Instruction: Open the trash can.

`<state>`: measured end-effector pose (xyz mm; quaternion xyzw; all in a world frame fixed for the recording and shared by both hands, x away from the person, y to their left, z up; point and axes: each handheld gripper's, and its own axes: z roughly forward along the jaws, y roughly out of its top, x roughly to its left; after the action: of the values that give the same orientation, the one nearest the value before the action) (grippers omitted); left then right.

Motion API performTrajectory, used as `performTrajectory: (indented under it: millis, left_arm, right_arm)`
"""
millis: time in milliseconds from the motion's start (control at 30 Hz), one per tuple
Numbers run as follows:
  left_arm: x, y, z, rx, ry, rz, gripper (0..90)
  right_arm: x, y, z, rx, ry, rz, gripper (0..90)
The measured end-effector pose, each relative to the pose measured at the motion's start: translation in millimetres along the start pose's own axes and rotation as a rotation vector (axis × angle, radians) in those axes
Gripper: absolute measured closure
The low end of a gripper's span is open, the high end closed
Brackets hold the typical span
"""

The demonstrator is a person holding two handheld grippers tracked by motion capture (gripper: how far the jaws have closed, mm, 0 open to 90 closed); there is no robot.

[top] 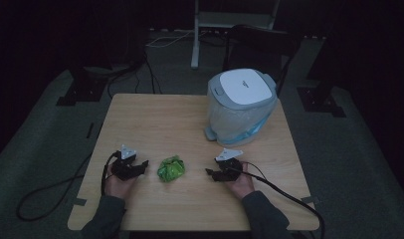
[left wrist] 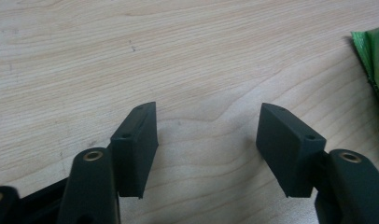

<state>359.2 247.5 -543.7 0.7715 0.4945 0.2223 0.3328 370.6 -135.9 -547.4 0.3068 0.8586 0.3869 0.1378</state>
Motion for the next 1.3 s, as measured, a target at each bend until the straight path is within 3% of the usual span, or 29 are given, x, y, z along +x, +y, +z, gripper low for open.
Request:
performTrajectory:
  millis: [567, 633, 667, 700, 733, 833, 1033, 1100, 1133, 1167, 1300]
  left_arm:
    - [-0.8, 0.5, 0.6, 0.006, 0.002, -0.003, 34.8]
    - [-0.8, 0.6, 0.7, 0.007, 0.000, -0.001, 34.3]
    - [-0.8, 0.6, 0.7, 0.007, 0.000, -0.001, 34.2]
    - [-0.8, 0.6, 0.7, 0.007, 0.000, -0.001, 34.2]
    - [-0.8, 0.6, 0.7, 0.006, 0.000, -0.001, 34.1]
    - [-0.8, 0.6, 0.7, 0.007, 0.000, -0.001, 34.1]
    - [-0.8, 0.7, 0.7, 0.007, 0.000, -0.001, 34.0]
    - [-0.8, 0.7, 0.7, 0.007, 0.000, -0.001, 34.0]
    - [-0.8, 0.7, 0.7, 0.007, 0.000, -0.001, 34.0]
    - [-0.8, 0.7, 0.7, 0.007, 0.000, -0.001, 34.0]
    - [-0.8, 0.8, 0.9, 0.008, 0.000, -0.001, 33.8]
  right_arm:
    - [-0.9, 0.9, 0.5, 0.002, 0.010, -0.008, 40.3]
    - [-1.8, 2.7, -0.1, 0.011, 0.003, -0.003, 48.6]
    - [-4.5, 5.0, -1.2, 0.013, 0.004, 0.023, 53.0]
    - [-4.5, 5.0, -1.2, 0.013, 0.004, 0.023, 53.0]
    - [-5.1, 7.7, -4.9, -0.013, -0.017, 0.026, 59.9]
    - [-5.6, 11.7, -9.3, -0.041, -0.021, 0.031, 64.6]
    - [0.3, 32.4, -12.1, -0.051, -0.078, -0.038, 82.4]
    - [0.8, 39.2, -11.4, -0.072, -0.082, -0.034, 87.0]
    - [0.8, 39.2, -11.4, -0.072, -0.082, -0.034, 87.0]
    - [-0.4, 44.4, -10.7, -0.078, -0.119, -0.033, 89.6]
    - [-1.2, 56.1, -10.6, -0.098, -0.139, -0.030, 89.8]
